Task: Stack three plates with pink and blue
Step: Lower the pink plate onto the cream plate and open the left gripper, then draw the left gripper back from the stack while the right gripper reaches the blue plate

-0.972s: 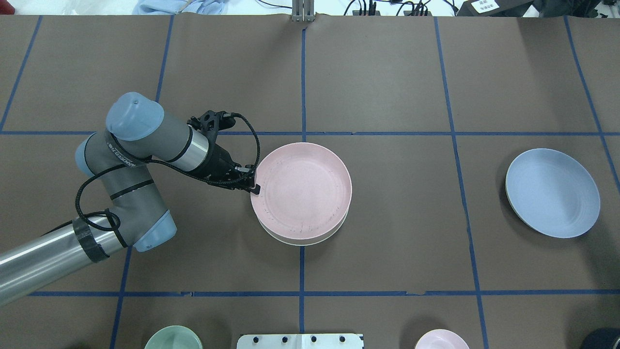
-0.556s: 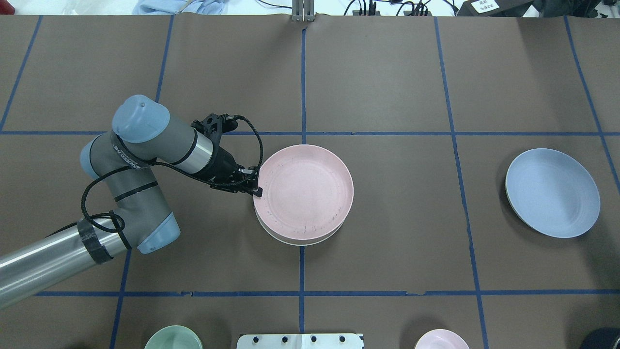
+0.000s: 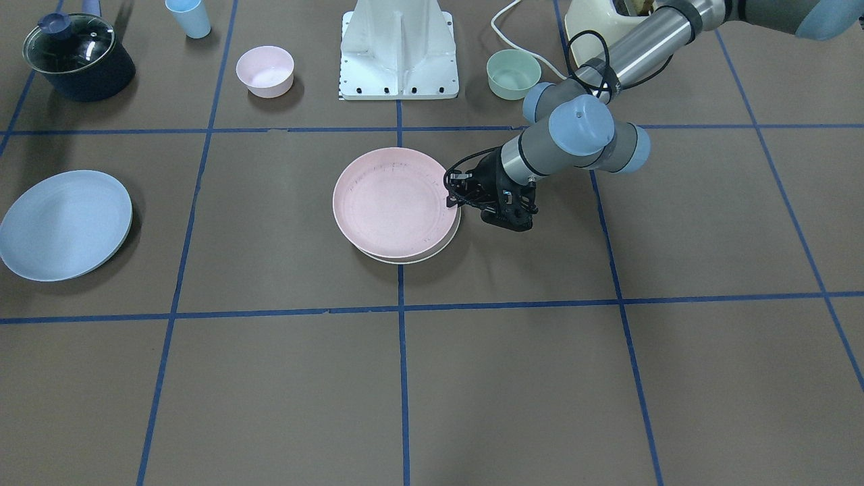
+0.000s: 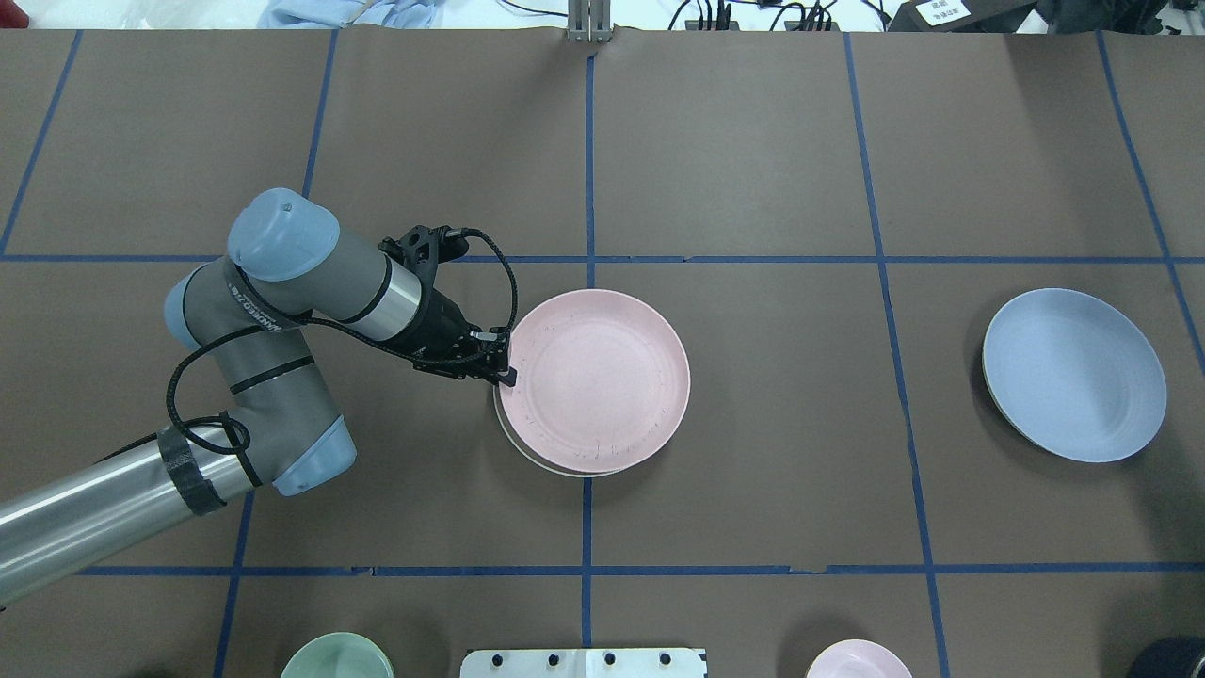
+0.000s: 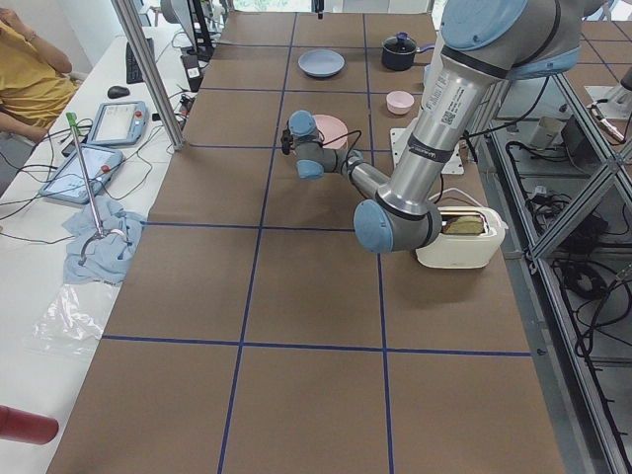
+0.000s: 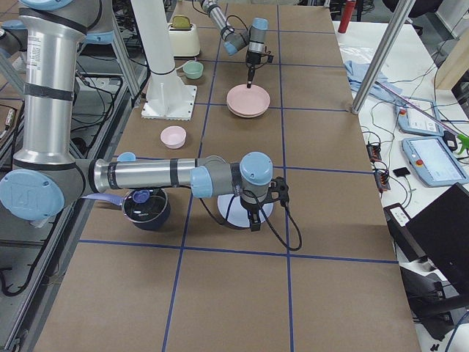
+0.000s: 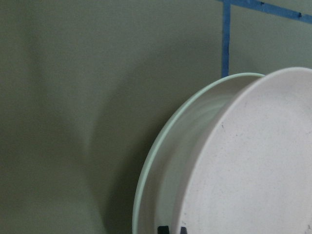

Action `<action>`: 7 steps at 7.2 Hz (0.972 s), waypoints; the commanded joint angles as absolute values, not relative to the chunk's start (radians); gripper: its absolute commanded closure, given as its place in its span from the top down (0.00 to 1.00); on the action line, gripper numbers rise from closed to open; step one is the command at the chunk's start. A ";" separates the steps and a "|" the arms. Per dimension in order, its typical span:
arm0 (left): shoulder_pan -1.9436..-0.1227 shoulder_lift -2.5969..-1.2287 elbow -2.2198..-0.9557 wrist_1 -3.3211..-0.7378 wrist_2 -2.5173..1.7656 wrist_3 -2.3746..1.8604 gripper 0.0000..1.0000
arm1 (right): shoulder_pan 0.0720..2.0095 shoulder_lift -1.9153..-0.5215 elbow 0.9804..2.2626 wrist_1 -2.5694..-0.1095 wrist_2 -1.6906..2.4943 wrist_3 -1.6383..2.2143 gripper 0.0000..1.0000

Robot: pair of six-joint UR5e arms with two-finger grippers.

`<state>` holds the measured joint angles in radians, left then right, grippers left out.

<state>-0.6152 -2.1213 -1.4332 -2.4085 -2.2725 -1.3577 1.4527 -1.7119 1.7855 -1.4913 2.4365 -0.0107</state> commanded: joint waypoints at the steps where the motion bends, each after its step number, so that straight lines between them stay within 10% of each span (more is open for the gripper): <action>1: -0.617 -2.118 -1.430 -2.410 -2.272 -1.348 0.47 | 1.453 -1.712 1.786 -1.491 2.437 -0.011 1.00; 7: -0.753 -2.037 -1.492 -2.408 -2.292 -1.316 0.46 | 1.315 -1.712 1.743 -1.363 2.421 0.268 0.98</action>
<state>-0.7112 -2.0652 -1.4692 -2.4099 -2.2878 -1.3365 1.3499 -1.7095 1.7746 -1.4405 2.4239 0.1724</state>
